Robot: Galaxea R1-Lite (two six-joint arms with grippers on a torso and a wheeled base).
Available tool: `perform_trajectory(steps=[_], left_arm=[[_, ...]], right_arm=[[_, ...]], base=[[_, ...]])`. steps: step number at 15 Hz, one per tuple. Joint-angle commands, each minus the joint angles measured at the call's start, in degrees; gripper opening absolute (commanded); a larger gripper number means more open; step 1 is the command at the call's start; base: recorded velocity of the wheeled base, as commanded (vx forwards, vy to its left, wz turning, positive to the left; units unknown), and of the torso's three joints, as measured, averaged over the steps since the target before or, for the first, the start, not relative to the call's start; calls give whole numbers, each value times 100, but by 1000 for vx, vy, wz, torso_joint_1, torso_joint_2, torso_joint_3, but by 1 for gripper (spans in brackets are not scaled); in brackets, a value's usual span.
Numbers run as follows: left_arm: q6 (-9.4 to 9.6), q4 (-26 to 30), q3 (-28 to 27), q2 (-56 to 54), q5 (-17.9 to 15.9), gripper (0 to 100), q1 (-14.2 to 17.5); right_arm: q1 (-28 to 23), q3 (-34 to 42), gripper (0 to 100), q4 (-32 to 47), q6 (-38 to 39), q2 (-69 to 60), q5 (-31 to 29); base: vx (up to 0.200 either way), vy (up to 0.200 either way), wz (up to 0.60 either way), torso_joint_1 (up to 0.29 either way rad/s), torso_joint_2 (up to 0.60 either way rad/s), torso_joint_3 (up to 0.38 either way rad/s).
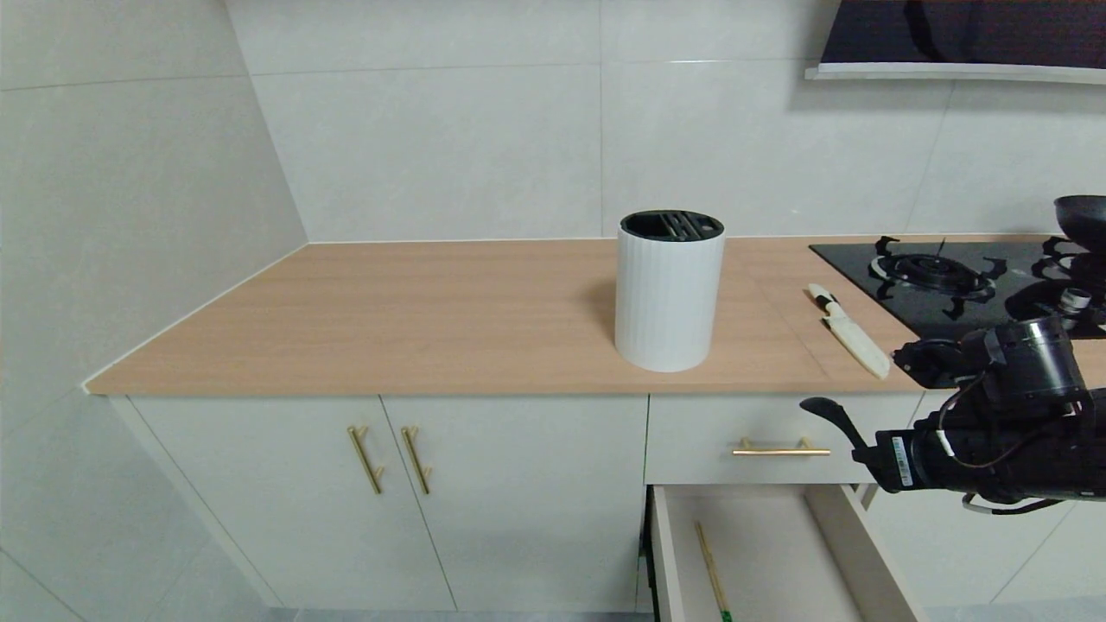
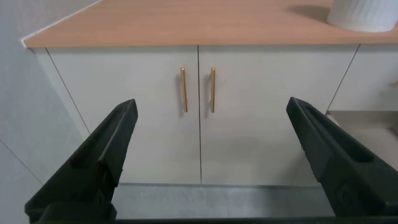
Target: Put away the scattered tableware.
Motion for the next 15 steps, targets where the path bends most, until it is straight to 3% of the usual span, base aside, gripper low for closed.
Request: perform_trajectory(steps=[1,15], left_arm=[[-1,0,0,1,1,100,-4],[-1,0,0,1,1,100,-4]], right_arm=[[0,15,0,-1,-38,92,-5],[0,32,0,-133,-74,409,-101]], base=[[0,0,0,-183,442,242],[0,0,0,-192,477,283]])
